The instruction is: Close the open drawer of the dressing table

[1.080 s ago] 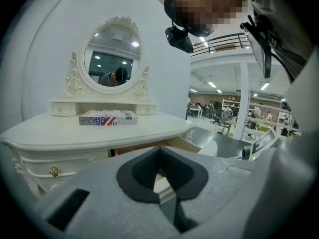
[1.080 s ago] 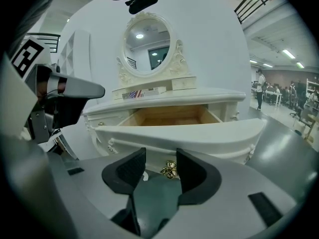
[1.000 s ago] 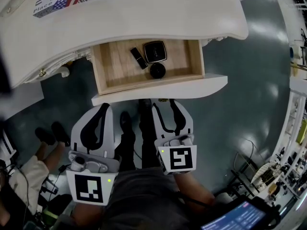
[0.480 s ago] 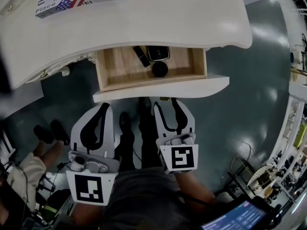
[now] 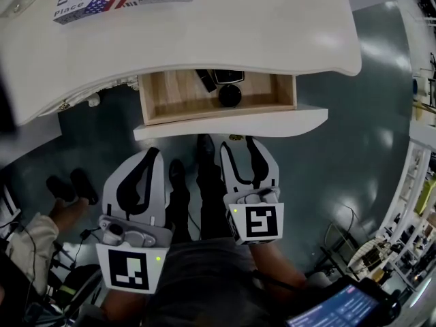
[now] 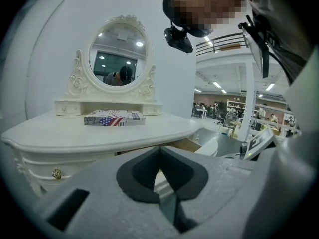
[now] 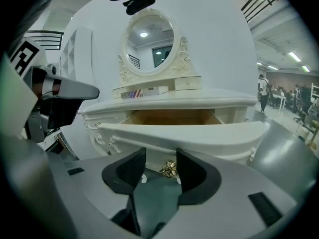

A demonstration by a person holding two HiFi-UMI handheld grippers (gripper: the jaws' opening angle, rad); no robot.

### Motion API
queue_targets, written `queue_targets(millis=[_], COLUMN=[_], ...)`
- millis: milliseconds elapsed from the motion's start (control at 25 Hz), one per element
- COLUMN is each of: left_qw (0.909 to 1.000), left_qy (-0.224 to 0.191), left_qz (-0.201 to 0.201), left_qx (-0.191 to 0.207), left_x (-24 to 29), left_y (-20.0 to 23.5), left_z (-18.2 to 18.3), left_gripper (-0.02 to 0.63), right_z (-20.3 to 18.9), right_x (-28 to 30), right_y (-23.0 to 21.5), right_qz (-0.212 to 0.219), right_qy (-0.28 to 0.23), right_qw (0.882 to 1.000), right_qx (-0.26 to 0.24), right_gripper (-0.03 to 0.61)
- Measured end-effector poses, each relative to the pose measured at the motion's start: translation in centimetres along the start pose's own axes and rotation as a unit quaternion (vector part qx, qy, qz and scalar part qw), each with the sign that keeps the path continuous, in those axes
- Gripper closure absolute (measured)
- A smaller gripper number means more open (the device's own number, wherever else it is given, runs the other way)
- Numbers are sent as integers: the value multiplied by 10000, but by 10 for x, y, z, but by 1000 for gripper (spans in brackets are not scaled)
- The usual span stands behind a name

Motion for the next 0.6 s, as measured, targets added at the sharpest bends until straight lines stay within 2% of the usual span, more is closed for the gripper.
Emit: queue_targets(millis=[600], left_qw=[10000], left_qy=[-16], left_qz=[38], left_qx=[-83], left_x=[3], left_y=[7], left_z=[3], left_gripper=[598], right_z=[12], right_x=[12], right_y=[-5], right_qz=[-32], right_qy=[-64], right_qw=[9999], right_qx=[-110], right_gripper=[402])
Point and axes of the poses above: the fingertips, and each gripper's own axes: x forward along the fingers, y to its left, z out of its top, the point moved 7 cm from there along -x, backward along the fingers, and after that the axes turned 3 degrees about -x, right-handed, at the moved point
